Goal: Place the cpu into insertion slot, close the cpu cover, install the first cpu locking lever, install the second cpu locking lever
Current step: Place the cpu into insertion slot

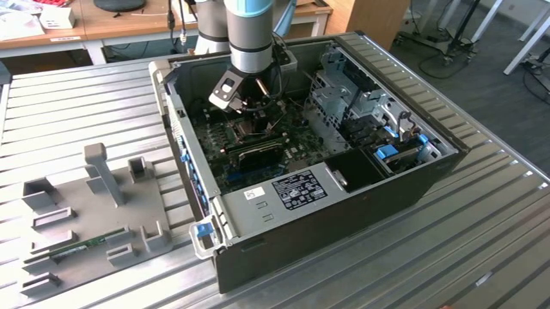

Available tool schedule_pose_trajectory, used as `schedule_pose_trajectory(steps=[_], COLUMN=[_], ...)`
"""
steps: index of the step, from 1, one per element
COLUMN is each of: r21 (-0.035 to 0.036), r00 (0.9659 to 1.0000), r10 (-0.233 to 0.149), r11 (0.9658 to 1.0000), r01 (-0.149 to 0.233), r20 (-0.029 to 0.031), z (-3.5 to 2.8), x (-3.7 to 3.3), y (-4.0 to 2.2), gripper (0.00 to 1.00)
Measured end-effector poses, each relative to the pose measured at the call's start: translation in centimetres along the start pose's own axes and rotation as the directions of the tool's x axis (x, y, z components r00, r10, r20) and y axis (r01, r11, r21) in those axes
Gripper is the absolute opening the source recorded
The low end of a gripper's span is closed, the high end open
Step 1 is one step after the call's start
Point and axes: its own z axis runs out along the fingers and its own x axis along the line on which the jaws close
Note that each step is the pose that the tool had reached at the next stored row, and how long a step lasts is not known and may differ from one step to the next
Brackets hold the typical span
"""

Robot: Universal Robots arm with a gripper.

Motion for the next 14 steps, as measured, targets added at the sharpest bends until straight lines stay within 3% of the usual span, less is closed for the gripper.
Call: schedule_pose_trajectory(steps=[14], r21=[0.0], r00=[1.0], r10=[0.0], r11=[1.0], r01=[0.0], r20=[0.0], z=[0.02], x=[0.0], y=[0.0], gripper=[0.55])
